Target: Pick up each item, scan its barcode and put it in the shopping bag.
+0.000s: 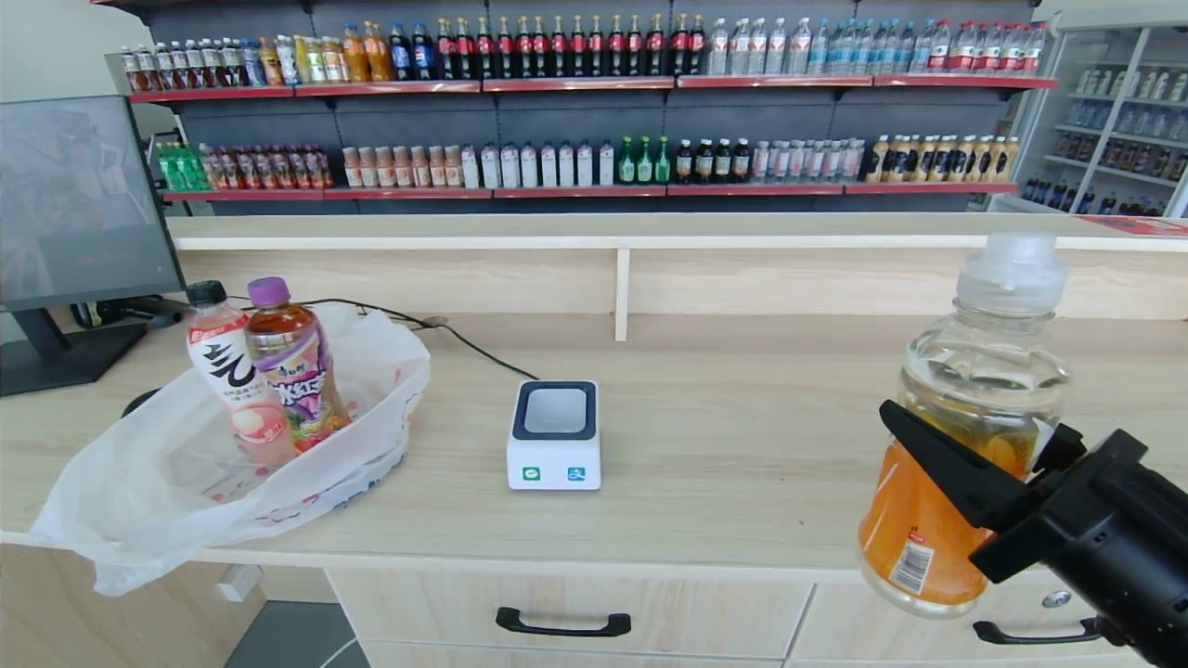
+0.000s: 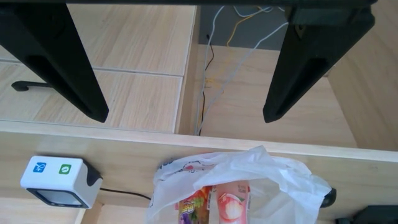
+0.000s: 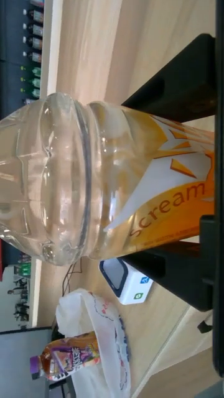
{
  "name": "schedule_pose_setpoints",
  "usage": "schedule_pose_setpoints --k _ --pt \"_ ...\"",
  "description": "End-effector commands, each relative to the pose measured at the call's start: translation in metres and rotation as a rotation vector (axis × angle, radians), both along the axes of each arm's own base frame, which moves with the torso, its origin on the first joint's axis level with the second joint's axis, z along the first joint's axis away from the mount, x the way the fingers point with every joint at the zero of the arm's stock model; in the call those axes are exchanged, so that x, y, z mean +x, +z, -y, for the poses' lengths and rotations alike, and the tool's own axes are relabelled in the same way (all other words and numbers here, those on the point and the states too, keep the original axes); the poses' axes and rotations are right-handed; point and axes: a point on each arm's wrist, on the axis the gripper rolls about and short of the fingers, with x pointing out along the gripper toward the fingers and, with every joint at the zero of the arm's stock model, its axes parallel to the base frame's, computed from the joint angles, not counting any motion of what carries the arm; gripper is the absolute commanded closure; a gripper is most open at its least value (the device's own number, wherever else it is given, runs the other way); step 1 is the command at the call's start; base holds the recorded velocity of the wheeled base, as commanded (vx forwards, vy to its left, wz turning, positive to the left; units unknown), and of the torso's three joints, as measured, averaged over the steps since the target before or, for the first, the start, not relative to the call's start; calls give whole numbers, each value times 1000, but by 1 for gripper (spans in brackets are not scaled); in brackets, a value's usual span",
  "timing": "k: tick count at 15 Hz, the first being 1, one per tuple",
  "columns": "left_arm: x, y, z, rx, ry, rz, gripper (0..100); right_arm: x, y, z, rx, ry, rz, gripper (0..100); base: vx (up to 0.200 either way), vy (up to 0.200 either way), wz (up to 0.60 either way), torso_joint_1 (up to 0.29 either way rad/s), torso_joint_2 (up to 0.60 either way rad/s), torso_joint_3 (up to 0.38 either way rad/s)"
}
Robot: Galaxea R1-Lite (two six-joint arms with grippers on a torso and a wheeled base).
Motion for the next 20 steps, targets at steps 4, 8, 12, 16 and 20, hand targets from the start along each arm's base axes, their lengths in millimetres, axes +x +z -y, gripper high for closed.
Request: schedule_pose_setpoints --k 4,8,12,16,20 --pt "0 0 0 0 0 1 0 -5 0 4 6 -3 3 100 0 200 0 2 1 1" --pt "0 0 0 0 0 0 0 -9 -1 7 11 -1 0 100 0 200 0 2 5 4" --pt "0 0 0 0 0 1 0 -9 -2 7 15 -5 -4 100 0 200 0 2 6 2" --pt "0 0 0 0 -1 1 0 -7 0 11 20 -32 4 100 0 100 0 1 0 1" --pt "0 0 0 3 -1 1 0 -14 -1 17 25 -44 8 100 0 0 0 0 0 0"
